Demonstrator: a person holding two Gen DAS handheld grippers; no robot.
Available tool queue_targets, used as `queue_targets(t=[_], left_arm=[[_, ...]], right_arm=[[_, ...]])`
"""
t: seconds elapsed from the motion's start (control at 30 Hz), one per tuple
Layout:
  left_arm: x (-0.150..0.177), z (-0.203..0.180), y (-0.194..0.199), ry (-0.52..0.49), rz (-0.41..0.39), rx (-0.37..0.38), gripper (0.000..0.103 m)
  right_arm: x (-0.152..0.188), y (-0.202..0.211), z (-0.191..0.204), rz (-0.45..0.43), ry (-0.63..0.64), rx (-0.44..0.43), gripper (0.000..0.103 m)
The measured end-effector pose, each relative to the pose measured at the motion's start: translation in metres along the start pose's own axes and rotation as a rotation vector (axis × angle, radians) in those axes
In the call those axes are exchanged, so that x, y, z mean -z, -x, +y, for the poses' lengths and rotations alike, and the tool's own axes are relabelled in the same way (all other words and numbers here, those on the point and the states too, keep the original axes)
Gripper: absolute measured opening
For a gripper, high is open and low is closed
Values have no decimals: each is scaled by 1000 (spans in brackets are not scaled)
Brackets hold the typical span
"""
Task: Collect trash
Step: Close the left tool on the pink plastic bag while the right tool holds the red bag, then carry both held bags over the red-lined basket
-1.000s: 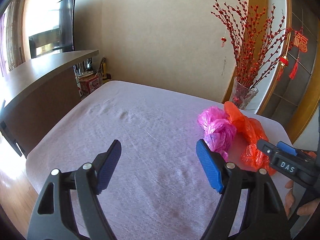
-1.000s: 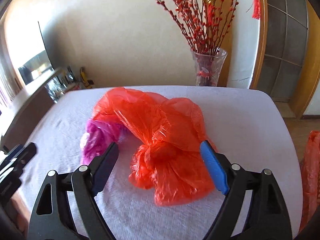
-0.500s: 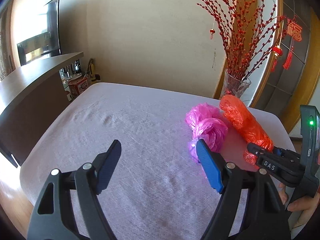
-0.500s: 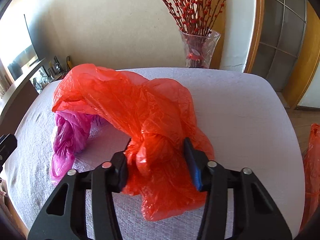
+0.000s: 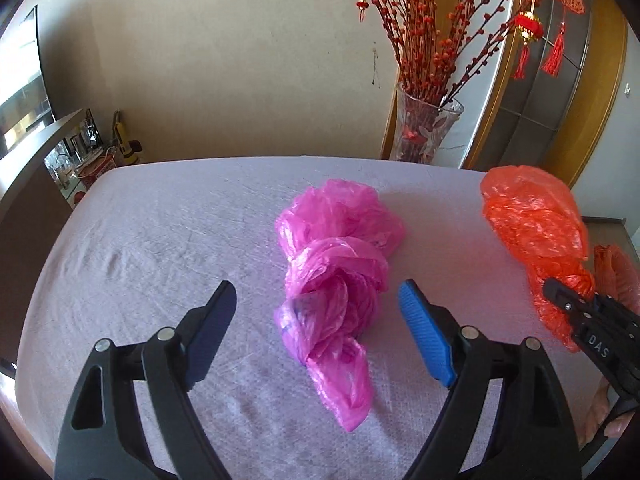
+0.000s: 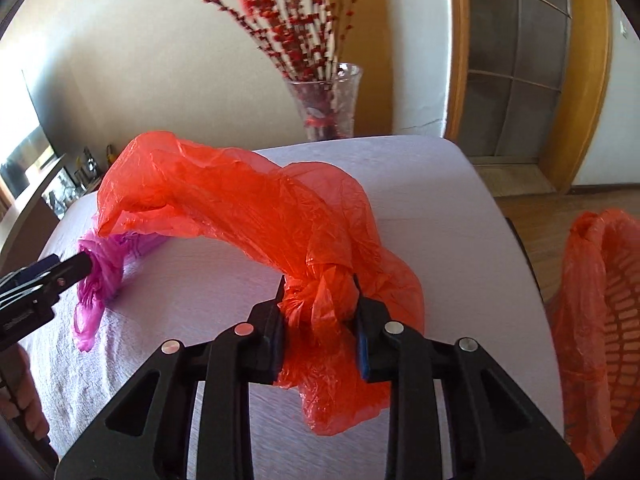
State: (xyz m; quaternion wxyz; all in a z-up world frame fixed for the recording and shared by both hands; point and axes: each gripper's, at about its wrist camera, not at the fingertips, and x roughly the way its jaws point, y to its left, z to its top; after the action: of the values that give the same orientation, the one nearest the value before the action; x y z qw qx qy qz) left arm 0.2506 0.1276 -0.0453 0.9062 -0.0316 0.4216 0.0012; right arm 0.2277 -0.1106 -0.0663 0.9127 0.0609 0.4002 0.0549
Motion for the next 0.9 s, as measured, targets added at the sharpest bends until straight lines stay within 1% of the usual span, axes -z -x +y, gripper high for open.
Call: queue_targets(t=[0.1,0.17,0.2,0.23,0.27,0.3,0.33,0.37,0.43,0.53,0.63,0.9], left_arm=[[-3,-7,-19,-11,44,-44,82],[-4,-8,-27,-10,61,-44,82],[-5,-9,-30,-13,66,-46,79],[-5,-10,-32,-17,68,-46,72],[-4,-11,-35,-19,73,-40,67],[-4,-11,-37,-18,79,-33,58],[-4,-11,-39,-17,83,-25,52],[-3,-12,-39,-19,81,-23,50],[-2,-12,-37,-30,69,-19,41],[-1,-16,-33,-30,52,-9,37],[1,-20,-23,-29,31,6,35],[0,-49,10,-89,-35,21,32]], right_arm=[[2,6,-14,-4,-17,5,27],[4,9,-21,-6,-20,6,27],[5,10,-24,-8,-22,7,27],[6,12,-25,-9,-25,8,27],[6,12,-28,-9,-28,7,27],[8,15,-28,-12,-32,6,27],[8,15,-29,-13,-34,6,27],[8,16,-32,-15,-37,3,27],[9,19,-33,-19,-40,2,27],[10,24,-37,-30,-45,1,27],[14,33,-42,-45,-47,5,27],[18,55,-58,-82,-76,18,27]])
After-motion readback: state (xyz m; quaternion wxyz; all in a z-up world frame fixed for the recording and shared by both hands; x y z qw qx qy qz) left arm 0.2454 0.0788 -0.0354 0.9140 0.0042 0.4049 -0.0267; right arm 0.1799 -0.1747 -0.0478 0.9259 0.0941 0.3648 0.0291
